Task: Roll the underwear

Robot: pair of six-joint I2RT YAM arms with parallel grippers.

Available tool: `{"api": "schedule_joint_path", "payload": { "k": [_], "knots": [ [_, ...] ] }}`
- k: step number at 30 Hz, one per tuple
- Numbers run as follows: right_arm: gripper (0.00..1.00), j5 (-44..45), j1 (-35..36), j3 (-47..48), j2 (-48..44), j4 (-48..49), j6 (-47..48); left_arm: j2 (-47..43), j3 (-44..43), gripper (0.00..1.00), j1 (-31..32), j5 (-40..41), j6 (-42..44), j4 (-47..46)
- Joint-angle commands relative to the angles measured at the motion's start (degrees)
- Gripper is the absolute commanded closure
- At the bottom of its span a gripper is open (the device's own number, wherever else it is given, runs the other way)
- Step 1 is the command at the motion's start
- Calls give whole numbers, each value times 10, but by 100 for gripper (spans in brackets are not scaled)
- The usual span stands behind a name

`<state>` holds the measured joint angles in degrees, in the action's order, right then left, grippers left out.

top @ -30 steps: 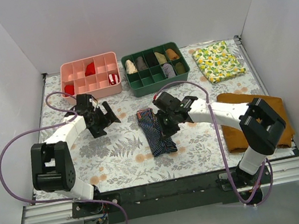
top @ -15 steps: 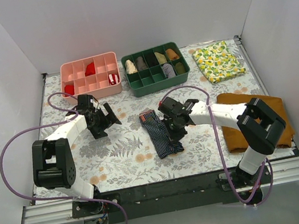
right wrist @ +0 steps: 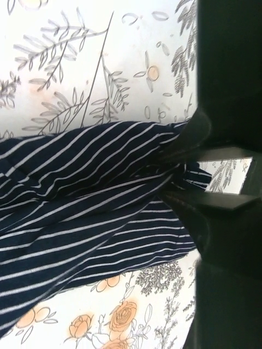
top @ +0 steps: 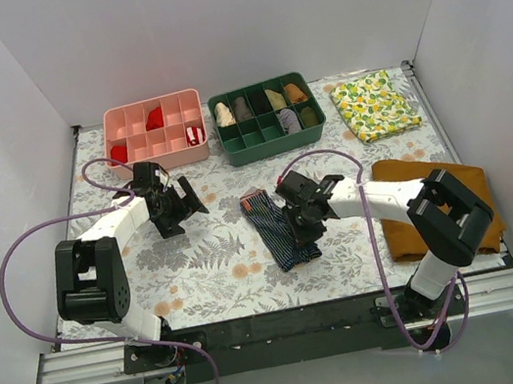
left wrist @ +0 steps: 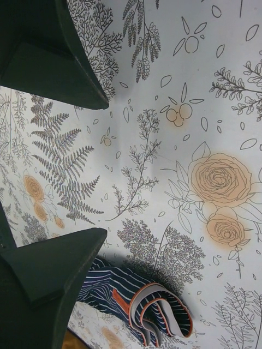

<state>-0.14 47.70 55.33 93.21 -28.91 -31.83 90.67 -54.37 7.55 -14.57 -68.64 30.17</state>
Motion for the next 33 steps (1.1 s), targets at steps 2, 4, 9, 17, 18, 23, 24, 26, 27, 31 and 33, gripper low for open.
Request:
{"api": "schedule_joint_path", "payload": {
  "k": [2, 4, 9, 17, 18, 23, 24, 26, 27, 31, 33],
  "knots": [
    [55, 39, -2, -5, -77, 17, 7, -8, -19, 10, -4, -13, 8, 3],
    [52, 44, -2, 1, -94, 15, 6, -10, -21, 11, -4, -19, 8, 2],
    [51, 54, -1, 19, -99, -7, 9, -9, -42, 11, 2, -49, 11, -9],
    [52, 34, -2, -29, -128, 28, -14, 54, -178, 16, 63, -123, 71, -10],
    [53, 30, -2, -35, -139, 32, -16, 64, -200, 16, 69, -129, 81, -12],
    [59, -23, -2, -80, -186, 75, -47, 137, -255, 19, 90, -172, 118, -28],
    [61, -37, -2, -93, -207, 95, -51, 145, -267, 19, 93, -181, 132, -28],
    [66, -74, -2, -118, -223, 126, -66, 169, -298, 20, 105, -192, 144, -28],
    [66, -78, -2, -123, -233, 131, -72, 176, -307, 21, 108, -199, 154, -22],
    [65, -86, -2, -138, -239, 140, -78, 190, -314, 20, 115, -230, 218, -14],
    [64, -91, -2, -145, -235, 152, -79, 193, -308, 21, 120, -229, 235, -14]
  ]
}}
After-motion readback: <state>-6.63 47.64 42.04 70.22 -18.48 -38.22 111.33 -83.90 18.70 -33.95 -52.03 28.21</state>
